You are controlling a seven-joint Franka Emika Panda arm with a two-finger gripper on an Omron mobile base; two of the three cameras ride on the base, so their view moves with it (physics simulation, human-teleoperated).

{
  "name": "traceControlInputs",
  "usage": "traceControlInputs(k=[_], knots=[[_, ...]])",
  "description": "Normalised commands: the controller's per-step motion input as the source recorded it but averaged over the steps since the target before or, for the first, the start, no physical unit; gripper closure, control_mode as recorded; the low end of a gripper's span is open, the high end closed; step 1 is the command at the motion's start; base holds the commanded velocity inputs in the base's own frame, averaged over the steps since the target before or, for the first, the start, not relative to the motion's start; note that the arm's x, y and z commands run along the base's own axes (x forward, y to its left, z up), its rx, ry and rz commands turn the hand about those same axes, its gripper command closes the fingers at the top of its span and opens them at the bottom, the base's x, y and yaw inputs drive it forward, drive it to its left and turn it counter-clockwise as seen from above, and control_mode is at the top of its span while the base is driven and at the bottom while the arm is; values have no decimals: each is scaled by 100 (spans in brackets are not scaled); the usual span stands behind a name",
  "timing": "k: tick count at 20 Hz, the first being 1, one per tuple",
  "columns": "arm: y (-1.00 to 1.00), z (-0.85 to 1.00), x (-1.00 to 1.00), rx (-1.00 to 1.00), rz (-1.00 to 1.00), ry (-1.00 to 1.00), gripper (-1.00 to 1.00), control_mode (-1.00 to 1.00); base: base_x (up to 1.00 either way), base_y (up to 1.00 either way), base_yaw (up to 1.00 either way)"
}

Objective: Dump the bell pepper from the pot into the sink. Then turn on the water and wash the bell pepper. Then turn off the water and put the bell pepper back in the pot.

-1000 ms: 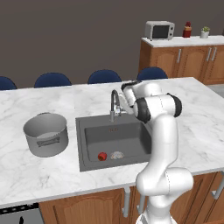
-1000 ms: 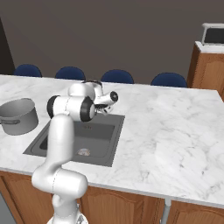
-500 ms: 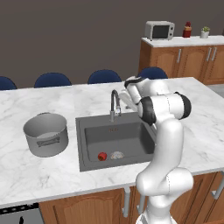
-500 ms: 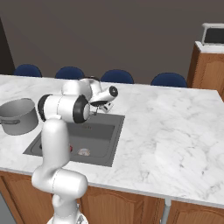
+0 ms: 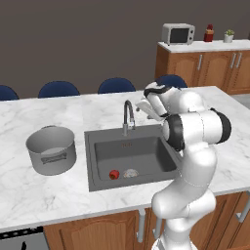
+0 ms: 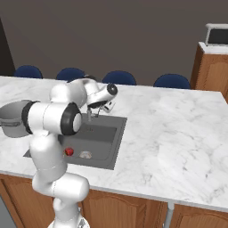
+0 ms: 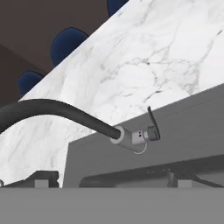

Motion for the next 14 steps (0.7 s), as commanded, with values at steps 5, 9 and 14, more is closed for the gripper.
traceControlInputs(k=[5,9,14], knots=[[-12,57,-61,-6,4,-1,-100,-100,0,0,0],[-9,57,-65,-6,4,0,-100,-100,0,0,0],[-2,37,-68,-8,10,6,-100,-100,0,0,0]])
